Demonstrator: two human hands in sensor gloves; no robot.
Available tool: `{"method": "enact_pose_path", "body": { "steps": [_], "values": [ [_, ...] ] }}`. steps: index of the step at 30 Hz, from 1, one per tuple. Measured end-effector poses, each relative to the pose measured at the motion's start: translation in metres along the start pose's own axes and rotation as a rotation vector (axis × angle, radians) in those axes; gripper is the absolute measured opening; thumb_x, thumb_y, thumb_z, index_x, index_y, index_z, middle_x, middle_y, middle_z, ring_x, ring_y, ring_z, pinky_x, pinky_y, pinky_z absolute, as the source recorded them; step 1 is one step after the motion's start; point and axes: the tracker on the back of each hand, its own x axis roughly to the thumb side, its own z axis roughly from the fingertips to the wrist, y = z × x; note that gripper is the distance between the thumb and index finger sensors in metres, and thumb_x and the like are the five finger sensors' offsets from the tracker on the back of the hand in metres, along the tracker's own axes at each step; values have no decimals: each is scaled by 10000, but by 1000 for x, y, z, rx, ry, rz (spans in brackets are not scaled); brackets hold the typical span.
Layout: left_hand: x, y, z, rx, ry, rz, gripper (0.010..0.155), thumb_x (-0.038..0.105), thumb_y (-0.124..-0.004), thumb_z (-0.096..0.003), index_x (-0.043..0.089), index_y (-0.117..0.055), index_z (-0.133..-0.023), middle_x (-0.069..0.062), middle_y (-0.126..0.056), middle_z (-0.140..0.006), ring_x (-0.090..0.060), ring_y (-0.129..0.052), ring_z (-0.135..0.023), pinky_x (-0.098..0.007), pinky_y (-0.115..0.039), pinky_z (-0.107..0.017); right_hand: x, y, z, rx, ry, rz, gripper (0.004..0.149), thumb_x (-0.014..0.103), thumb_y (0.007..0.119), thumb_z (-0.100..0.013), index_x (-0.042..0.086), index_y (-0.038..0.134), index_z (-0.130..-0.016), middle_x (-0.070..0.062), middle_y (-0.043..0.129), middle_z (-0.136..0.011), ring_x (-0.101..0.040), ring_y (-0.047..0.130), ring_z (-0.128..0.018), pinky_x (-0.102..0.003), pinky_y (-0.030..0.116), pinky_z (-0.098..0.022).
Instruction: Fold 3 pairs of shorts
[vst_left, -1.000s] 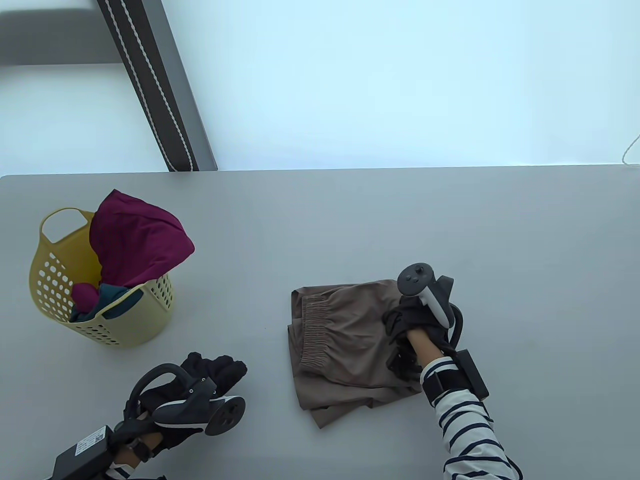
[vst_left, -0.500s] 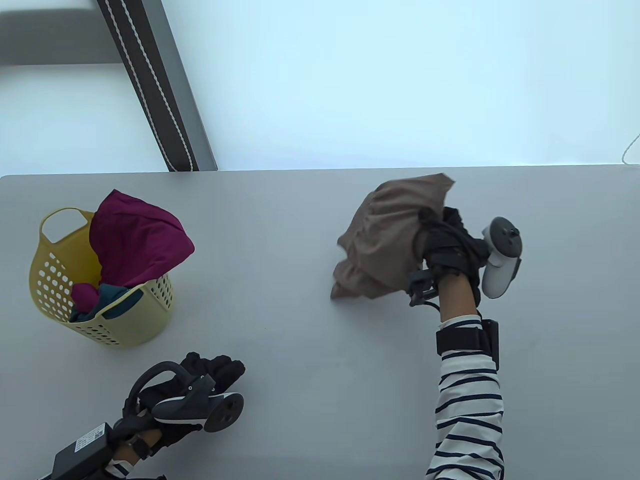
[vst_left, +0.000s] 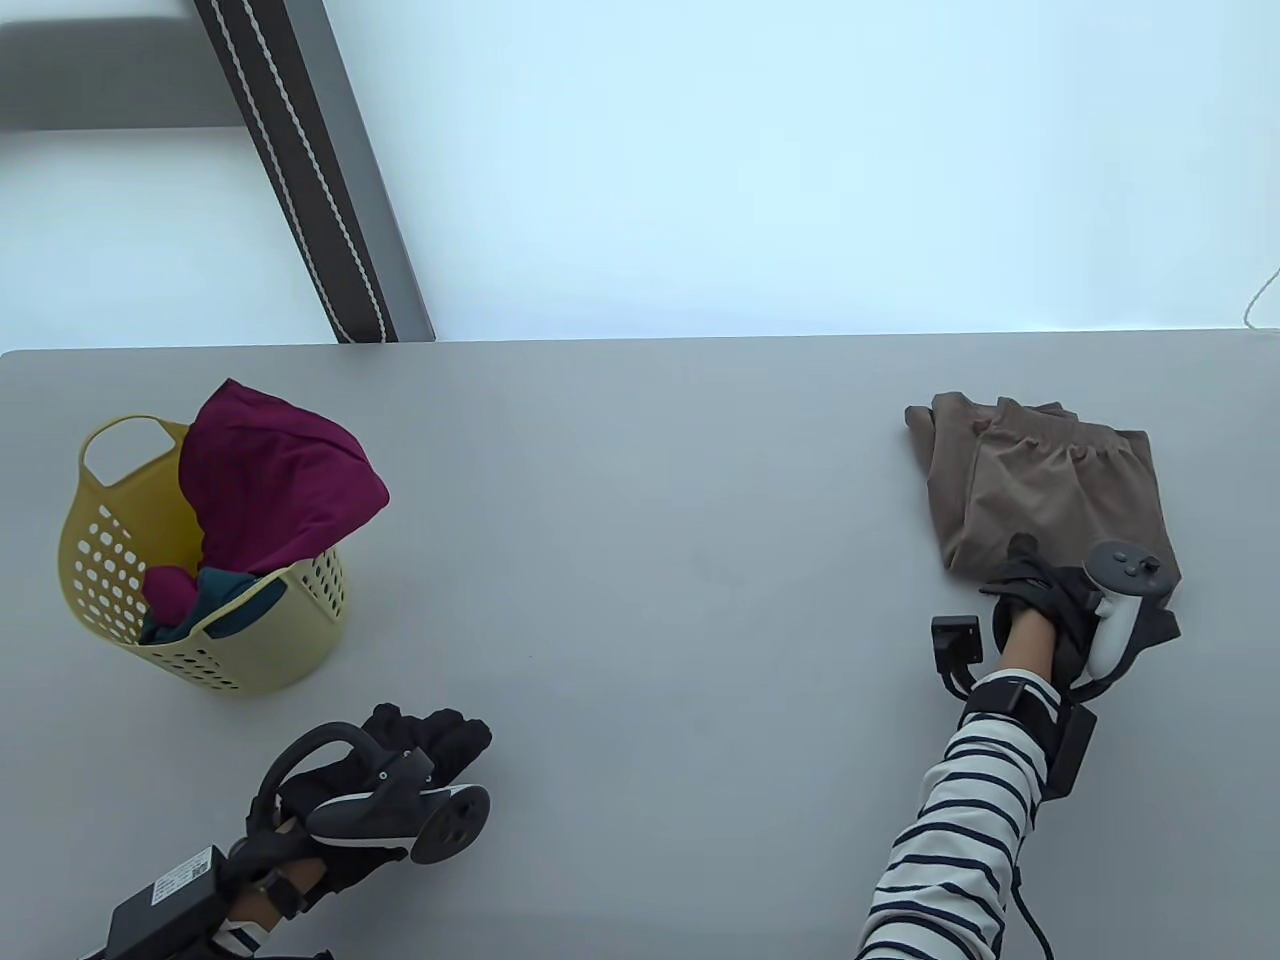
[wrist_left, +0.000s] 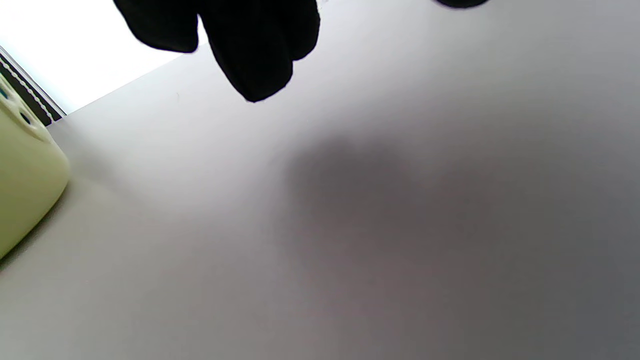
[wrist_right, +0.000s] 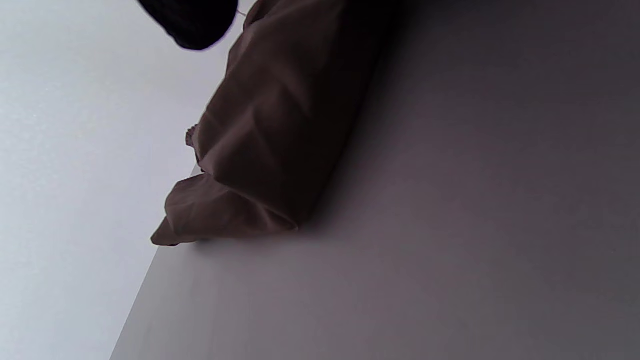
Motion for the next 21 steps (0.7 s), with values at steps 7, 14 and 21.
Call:
{"method": "enact_pose_path", "body": {
  "steps": [7,14,21],
  "values": [
    [-1,1,0,-7,3,-4,768,495,-546,-493,88,-251,-1073,-205,-556,-1132,-334,-829,-949,-607,-653,-720,32,-4,19,-42,-192,-22,939,576,438,-566,0,-241,-864,-415,-200,-816,-665,-79,-714,-689,128,-476],
    [-2,1,1,11,15,-15,791,496,-545,-492,67,-218,-1071,-217,-533,-1136,-340,-818,-955,-611,-647,-721,95,-7,115,-375,-836,462,941,633,408,-541,104,-307,-848,-364,-245,-844,-627,-87,-802,-677,143,-582],
    [-4,2,2,29,40,-42,797,497,-544,-492,64,-206,-1068,-221,-518,-1140,-340,-813,-959,-611,-644,-723,68,24,211,-415,-1418,1095,500,513,597,-503,214,707,-888,-87,743,-974,-389,751,-934,-540,603,-686]
  ]
}}
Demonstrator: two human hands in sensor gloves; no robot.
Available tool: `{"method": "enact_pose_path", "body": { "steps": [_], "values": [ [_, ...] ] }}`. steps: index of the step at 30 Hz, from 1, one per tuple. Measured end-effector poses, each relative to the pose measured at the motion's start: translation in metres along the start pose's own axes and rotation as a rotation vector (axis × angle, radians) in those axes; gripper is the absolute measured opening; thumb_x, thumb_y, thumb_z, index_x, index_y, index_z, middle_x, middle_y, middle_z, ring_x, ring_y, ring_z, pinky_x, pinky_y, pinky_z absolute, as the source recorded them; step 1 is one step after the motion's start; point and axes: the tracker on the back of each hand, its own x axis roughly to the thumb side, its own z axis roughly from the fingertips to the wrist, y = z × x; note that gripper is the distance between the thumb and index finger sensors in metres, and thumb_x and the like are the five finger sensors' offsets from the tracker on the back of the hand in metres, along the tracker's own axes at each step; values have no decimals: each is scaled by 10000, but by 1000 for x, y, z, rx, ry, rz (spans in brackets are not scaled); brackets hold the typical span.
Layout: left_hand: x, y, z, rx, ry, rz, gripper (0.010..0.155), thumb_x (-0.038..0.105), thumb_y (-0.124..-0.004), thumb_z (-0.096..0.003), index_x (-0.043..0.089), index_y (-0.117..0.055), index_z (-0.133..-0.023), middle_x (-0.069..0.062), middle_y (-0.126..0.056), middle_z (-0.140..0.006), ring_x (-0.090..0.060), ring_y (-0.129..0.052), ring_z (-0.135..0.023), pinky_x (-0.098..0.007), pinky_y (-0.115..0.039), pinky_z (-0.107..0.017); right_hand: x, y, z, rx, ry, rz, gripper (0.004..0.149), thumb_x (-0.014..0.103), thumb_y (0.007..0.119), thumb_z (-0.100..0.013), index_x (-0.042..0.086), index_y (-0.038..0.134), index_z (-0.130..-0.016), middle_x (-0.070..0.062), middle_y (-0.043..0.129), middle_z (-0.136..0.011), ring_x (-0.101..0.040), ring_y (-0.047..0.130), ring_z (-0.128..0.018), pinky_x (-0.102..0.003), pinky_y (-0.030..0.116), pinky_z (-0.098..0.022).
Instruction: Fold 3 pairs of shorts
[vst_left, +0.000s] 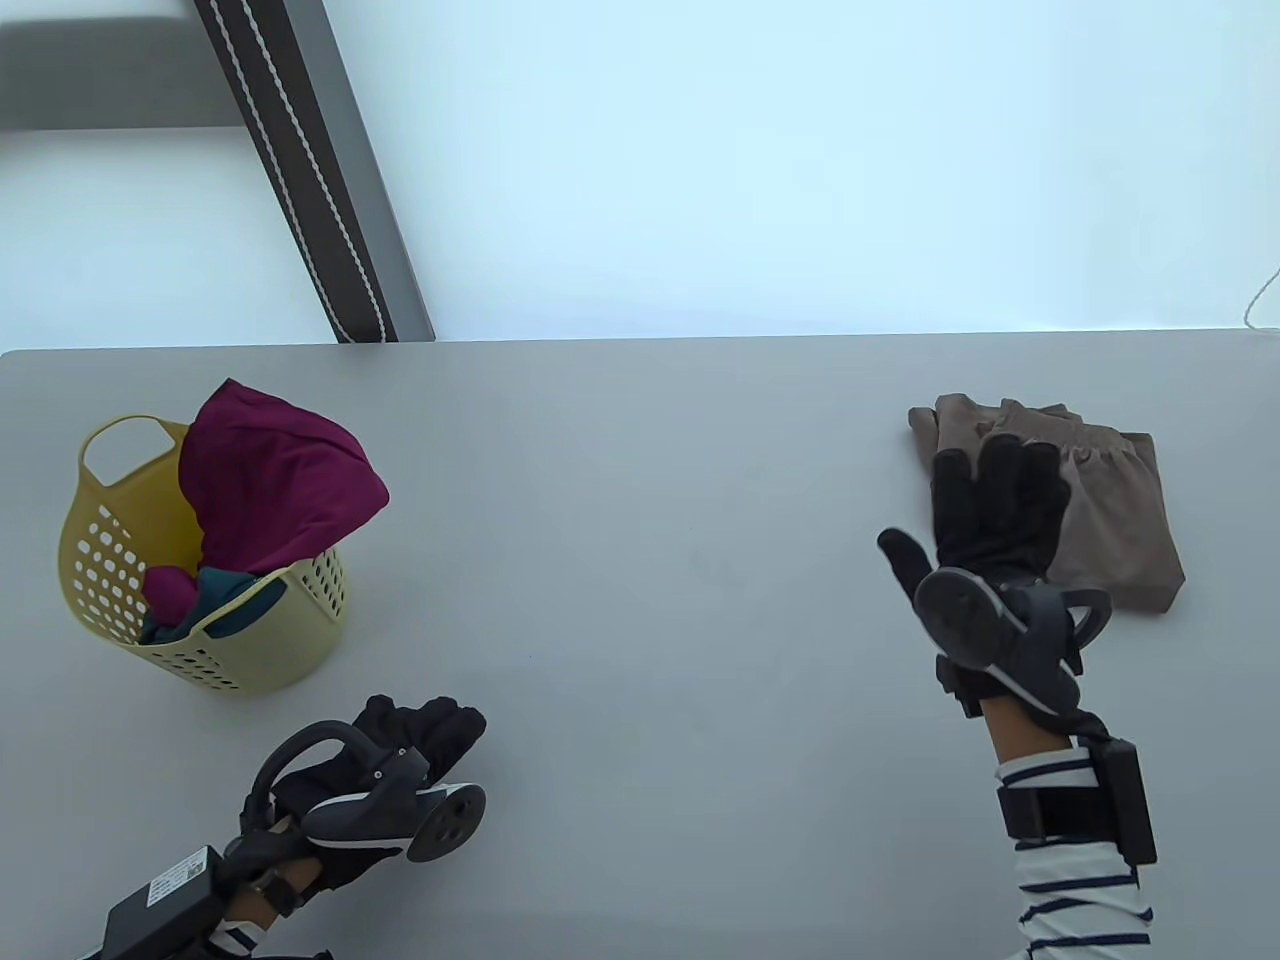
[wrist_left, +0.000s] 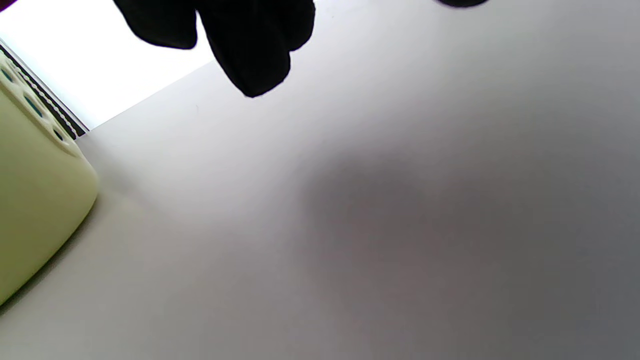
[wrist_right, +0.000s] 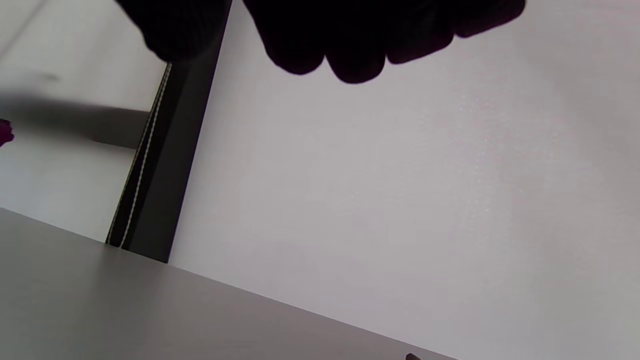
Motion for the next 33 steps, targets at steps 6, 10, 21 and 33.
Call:
{"method": "enact_pose_path", "body": {
  "steps": [6,10,21,33],
  "values": [
    [-5,-3,-1,-3,24,-19,793,497,-545,-491,72,-204,-1067,-221,-513,-1141,-339,-808,-962,-612,-640,-725,38,38,47,253,-88,-107,401,502,674,-456,224,857,-232,25,884,-62,-162,890,44,-394,819,-89],
    [-10,-6,-2,-9,57,-38,796,499,-547,-490,90,-176,-1063,-220,-500,-1145,-341,-797,-970,-613,-634,-728,47,69,55,424,-110,-186,404,489,683,-457,216,856,-215,16,871,-36,-164,867,77,-396,807,-57],
    [-33,35,26,281,242,-266,871,621,-544,-419,228,-55,-1023,-230,-367,-1164,-389,-686,-1034,-639,-580,-752,57,63,52,397,-123,-204,403,496,672,-457,218,858,-230,15,882,-58,-167,884,52,-399,813,-81],
    [-160,166,-4,8,618,-95,1005,658,-553,-423,15,-199,-1109,-320,-539,-1171,-477,-809,-987,-675,-641,-713,56,57,49,374,-119,-202,401,499,664,-458,217,861,-251,9,898,-86,-177,908,20,-408,819,-109]
  ]
}}
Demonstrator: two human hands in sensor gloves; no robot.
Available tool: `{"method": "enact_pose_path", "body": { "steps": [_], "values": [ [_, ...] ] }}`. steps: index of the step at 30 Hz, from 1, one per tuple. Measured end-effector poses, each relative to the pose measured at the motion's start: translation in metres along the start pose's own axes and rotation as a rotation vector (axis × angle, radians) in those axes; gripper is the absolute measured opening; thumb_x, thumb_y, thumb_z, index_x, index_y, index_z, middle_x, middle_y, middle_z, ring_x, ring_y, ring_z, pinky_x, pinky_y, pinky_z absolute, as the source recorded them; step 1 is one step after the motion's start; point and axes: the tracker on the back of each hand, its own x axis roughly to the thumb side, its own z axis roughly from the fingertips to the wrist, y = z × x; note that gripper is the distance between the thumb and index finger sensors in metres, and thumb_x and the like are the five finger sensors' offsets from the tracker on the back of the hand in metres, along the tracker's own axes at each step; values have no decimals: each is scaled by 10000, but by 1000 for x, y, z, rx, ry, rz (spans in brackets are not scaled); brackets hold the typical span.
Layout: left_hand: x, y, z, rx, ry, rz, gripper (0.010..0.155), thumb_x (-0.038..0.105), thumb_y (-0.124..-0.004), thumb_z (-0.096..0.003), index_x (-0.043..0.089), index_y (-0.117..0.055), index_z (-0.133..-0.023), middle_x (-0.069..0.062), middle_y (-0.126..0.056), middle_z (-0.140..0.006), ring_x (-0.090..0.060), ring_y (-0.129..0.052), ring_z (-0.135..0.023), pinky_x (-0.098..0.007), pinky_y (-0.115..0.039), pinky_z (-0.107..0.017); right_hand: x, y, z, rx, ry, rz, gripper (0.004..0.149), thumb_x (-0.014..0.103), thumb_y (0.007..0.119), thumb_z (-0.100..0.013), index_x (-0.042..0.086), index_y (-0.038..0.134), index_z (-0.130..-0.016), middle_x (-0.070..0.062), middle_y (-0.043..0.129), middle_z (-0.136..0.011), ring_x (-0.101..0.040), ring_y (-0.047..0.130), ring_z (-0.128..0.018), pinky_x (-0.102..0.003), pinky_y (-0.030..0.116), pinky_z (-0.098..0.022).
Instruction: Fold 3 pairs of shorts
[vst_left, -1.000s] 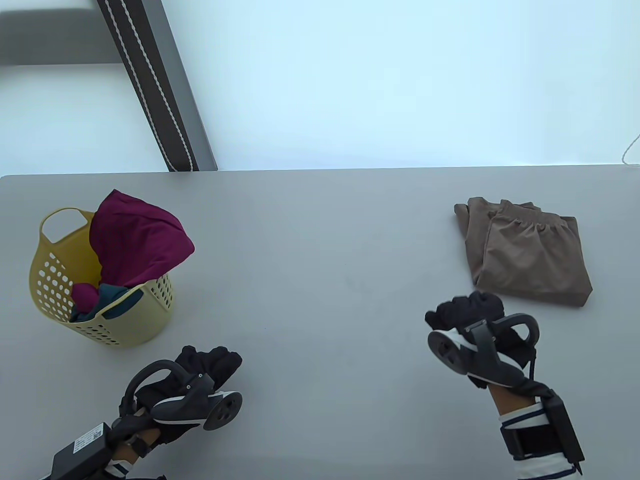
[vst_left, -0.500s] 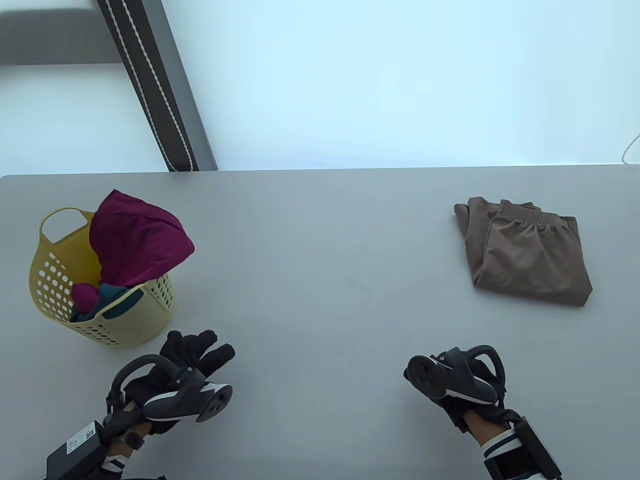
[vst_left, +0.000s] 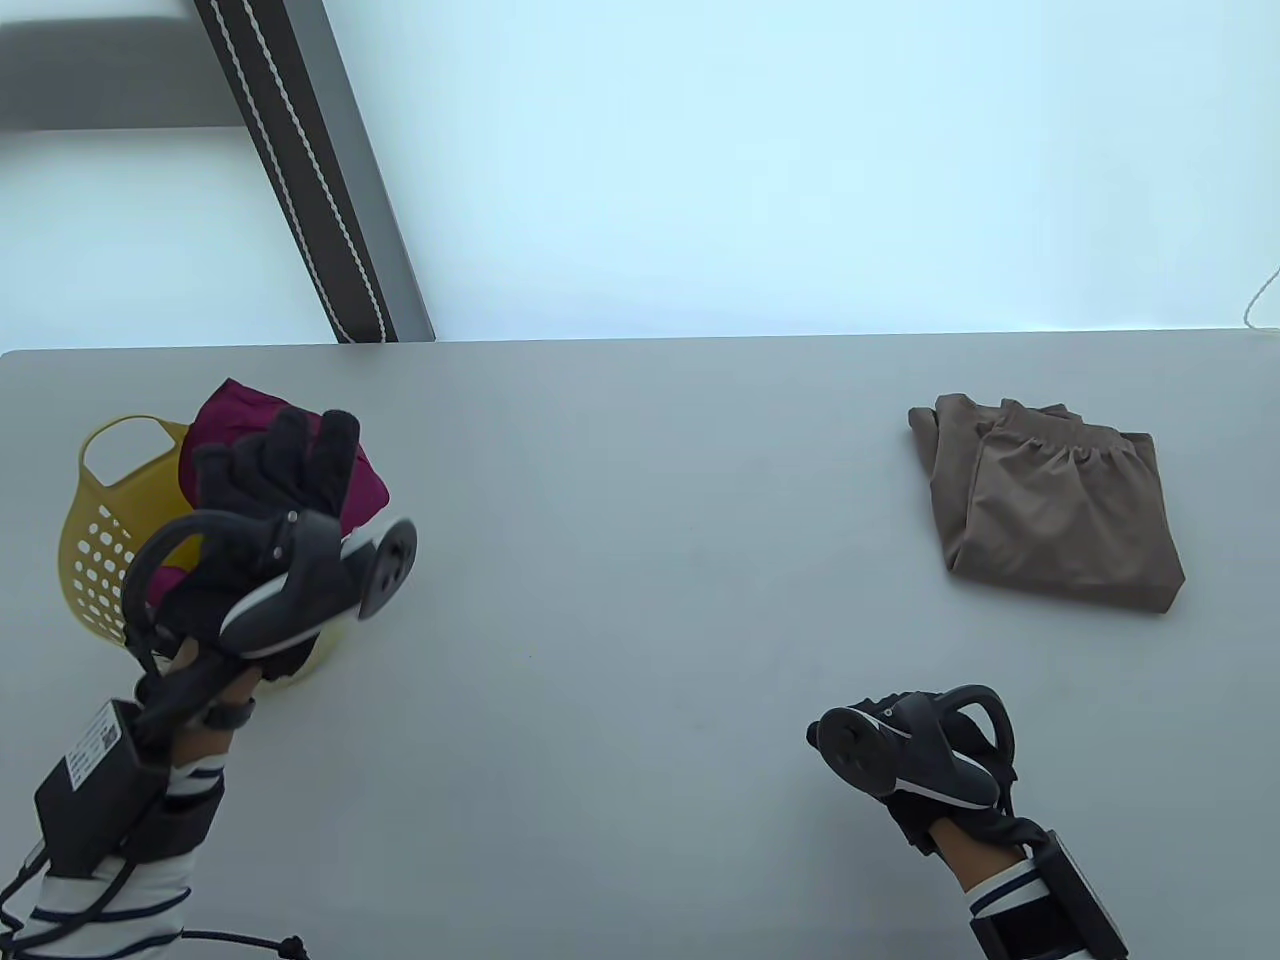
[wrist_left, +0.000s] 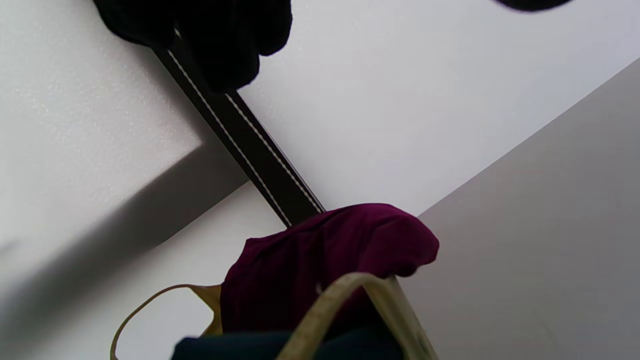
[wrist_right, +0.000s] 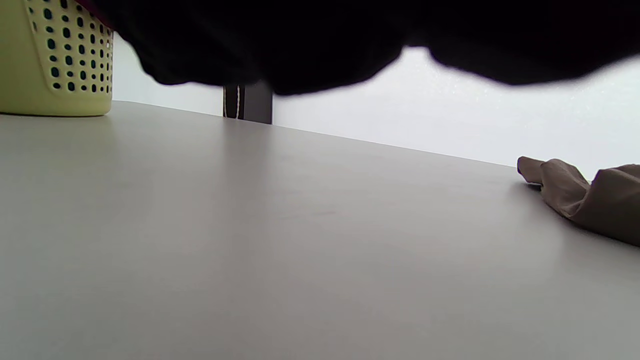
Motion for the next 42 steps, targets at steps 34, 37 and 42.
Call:
{"method": "enact_pose_path", "body": {
  "steps": [34,37,42],
  "values": [
    [-113,170,107,795,264,466,321,409,-716,-503,332,-776,-809,68,-982,-603,-105,-998,-487,-534,-786,-664,-5,-5,3,-74,9,22,399,500,660,-457,217,866,-266,4,916,-111,-185,933,-9,-415,828,-132],
    [-90,176,98,715,44,604,323,405,-724,-503,321,-785,-809,60,-986,-597,-112,-998,-481,-538,-785,-662,-6,-5,3,-80,12,22,399,501,660,-457,217,867,-267,4,917,-113,-186,936,-9,-415,829,-134],
    [-11,152,29,359,-273,673,332,405,-718,-510,318,-773,-826,62,-984,-621,-109,-1003,-501,-536,-783,-665,-7,-4,3,-72,16,26,399,501,659,-457,217,868,-270,3,921,-117,-187,939,-13,-417,830,-136]
  ]
}}
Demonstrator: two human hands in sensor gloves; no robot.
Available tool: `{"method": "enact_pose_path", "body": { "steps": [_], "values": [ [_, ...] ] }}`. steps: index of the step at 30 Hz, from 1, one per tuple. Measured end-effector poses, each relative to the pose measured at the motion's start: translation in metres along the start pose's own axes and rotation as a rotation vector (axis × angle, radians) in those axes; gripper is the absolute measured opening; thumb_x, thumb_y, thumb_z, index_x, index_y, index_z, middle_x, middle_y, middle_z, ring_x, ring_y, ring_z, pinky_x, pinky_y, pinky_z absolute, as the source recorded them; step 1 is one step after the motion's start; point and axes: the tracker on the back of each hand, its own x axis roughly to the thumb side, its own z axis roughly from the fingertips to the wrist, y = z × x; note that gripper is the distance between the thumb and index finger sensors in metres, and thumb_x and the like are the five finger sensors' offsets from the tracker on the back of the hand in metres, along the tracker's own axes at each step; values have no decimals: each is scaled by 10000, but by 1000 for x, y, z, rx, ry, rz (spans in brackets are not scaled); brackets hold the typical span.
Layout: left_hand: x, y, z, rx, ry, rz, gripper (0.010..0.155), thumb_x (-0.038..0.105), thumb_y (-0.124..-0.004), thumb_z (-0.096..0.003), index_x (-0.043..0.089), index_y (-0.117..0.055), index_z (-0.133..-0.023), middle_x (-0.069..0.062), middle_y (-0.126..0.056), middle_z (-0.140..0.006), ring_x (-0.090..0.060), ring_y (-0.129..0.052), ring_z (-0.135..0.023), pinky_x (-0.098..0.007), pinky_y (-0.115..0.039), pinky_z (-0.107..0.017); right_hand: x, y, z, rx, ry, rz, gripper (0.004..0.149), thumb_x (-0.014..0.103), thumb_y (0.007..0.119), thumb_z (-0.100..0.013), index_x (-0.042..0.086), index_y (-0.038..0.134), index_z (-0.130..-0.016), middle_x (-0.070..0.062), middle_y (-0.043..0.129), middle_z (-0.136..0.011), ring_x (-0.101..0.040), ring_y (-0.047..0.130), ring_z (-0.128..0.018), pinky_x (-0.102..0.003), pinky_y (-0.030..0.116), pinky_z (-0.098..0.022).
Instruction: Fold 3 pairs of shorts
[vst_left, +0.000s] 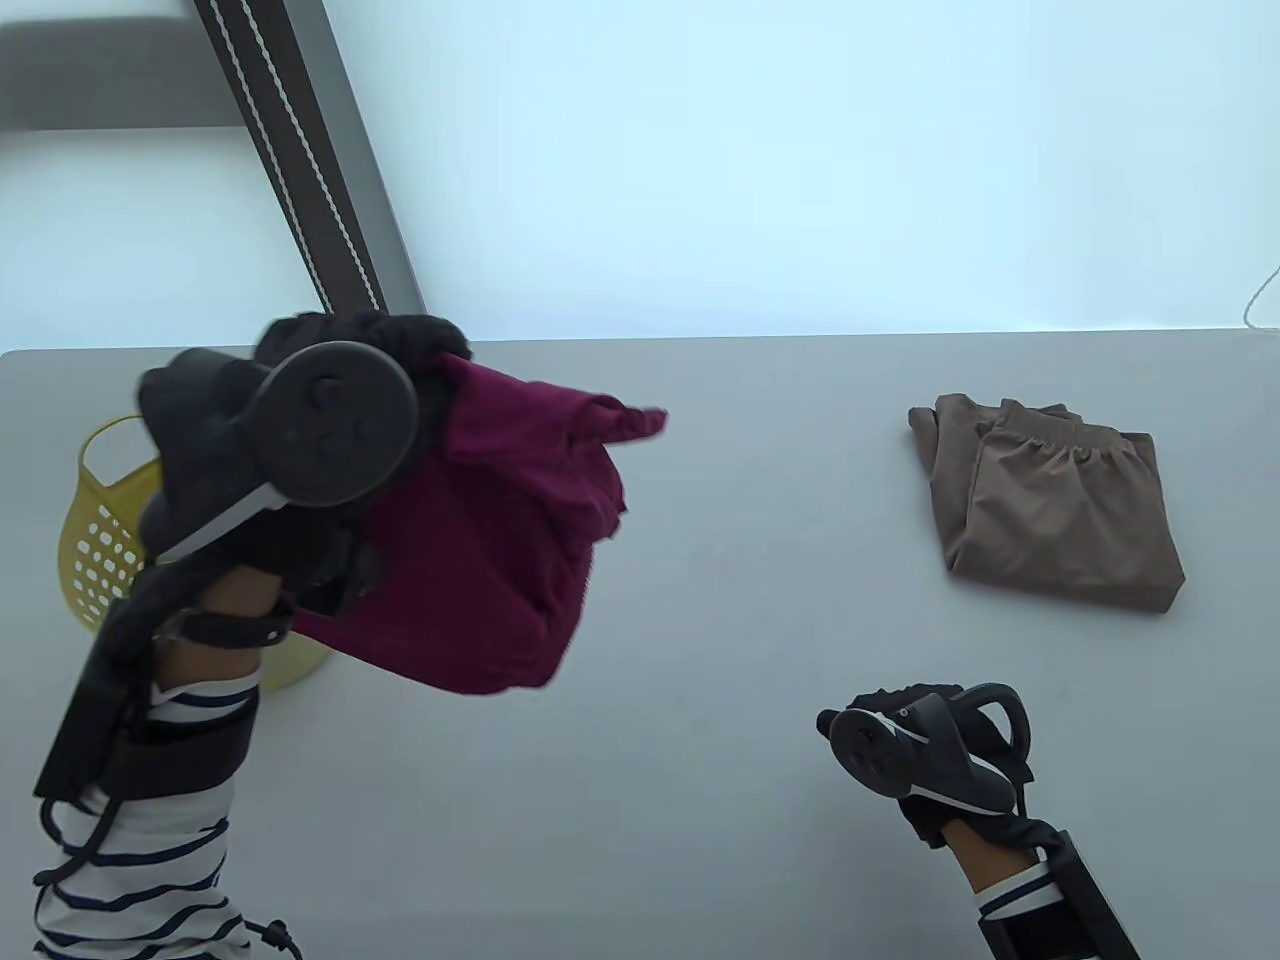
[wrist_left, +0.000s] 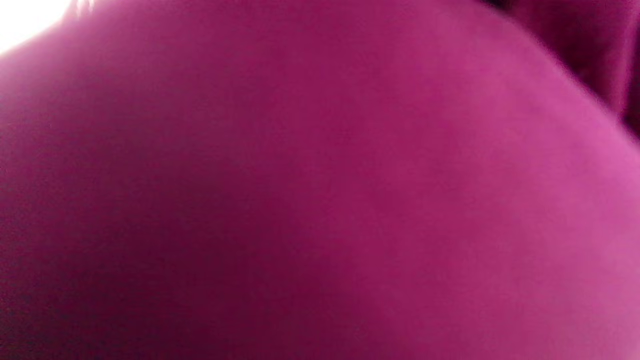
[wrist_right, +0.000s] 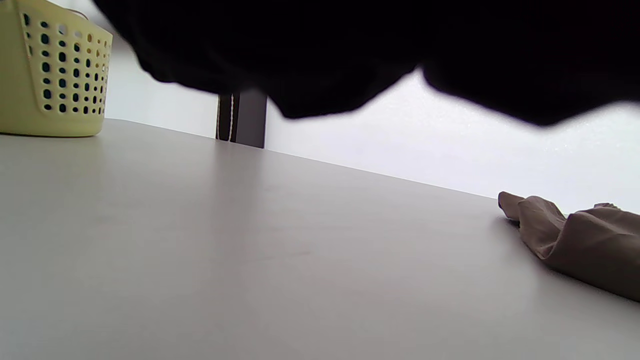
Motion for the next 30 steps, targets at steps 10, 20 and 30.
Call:
{"method": "enact_pose_path", "body": {
  "steps": [10,20,30],
  "values": [
    [33,-190,-57,-120,-2,-304,809,446,-532,-522,163,19,-1043,-295,-421,-1175,-375,-760,-1007,-620,-624,-737,-6,1,1,11,20,12,399,502,657,-457,219,869,-273,5,924,-120,-185,944,-16,-415,834,-136],
    [65,-289,18,-529,-603,-362,1071,696,-555,-325,189,90,-1014,-284,-206,-1185,-432,-575,-1089,-649,-500,-772,-5,2,0,20,2,-1,399,502,656,-457,218,871,-277,2,928,-125,-187,948,-20,-417,834,-139],
    [78,-353,56,-379,-654,-503,677,547,-626,-400,310,-403,-994,21,-661,-1025,-287,-798,-964,-595,-614,-740,-4,4,0,42,5,5,400,502,655,-457,217,871,-277,2,928,-125,-188,949,-21,-417,835,-140]
  ]
}}
